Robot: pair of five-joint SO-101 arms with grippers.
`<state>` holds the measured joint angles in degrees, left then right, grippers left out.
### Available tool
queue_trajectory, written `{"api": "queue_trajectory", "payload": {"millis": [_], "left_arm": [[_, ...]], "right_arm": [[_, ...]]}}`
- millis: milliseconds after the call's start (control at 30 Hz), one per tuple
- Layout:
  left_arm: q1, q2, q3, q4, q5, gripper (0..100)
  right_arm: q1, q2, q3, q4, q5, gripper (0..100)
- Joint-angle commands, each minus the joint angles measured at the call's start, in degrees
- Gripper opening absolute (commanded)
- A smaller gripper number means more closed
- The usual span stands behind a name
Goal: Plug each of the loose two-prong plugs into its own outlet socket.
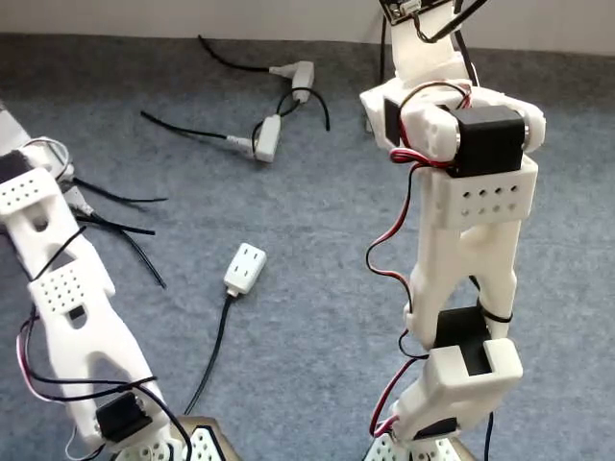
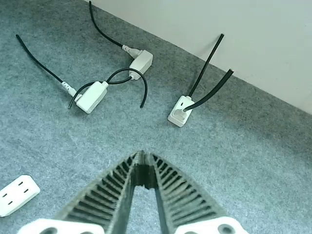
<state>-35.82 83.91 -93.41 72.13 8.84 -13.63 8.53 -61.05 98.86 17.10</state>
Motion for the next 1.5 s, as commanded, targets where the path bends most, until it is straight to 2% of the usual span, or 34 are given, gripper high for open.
{"api": "queue_trajectory", "payload": {"millis": [0, 167, 300, 467, 567, 733, 967, 1067, 1167, 1333, 1467], "left_arm": [[4.1, -0.4, -1.7, -0.9, 0.5, 23], [5.8, -0.3, -1.7, -0.7, 0.5, 23], [7.0, -0.5, 0.7, -1.0, 0.1, 15], [11.5, -0.4, 4.2, -0.6, -9.1, 7], [13.7, -0.5, 4.5, -0.3, -10.7, 3], [17.4, -0.8, 1.1, 7.3, -11.3, 2], [23.8, -1.0, -1.9, 20.8, -24.4, 2], [26.2, -1.0, -1.9, 25.3, -27.1, 2], [28.7, -1.0, -1.9, 28.0, -27.6, 2], [33.5, -0.5, -1.9, 28.4, -33.2, 2], [38.5, -0.5, -1.8, 28.3, -33.4, 3]], "right_arm": [[0.3, -0.4, -2.1, 2.0, 0.6, 0.6], [0.3, -0.4, -2.1, 2.0, 0.6, 0.6], [0.3, -0.4, -2.1, 2.0, 0.6, 0.6], [0.4, -0.4, -2.1, 2.0, 0.6, 0.6], [0.5, -0.4, -2.1, 2.0, 0.6, 0.6], [0.6, -0.5, -2.1, 2.0, 0.6, 0.6], [0.6, -0.5, -2.1, 2.0, 0.6, 0.6], [0.6, -0.5, -2.1, 2.0, 0.6, 0.6], [0.7, -0.5, -2.1, 2.0, 0.7, 0.6], [1.2, -0.7, -2.2, 2.0, 0.7, 0.6], [3.5, -0.6, -2.5, 2.0, 0.7, 0.6]]}}
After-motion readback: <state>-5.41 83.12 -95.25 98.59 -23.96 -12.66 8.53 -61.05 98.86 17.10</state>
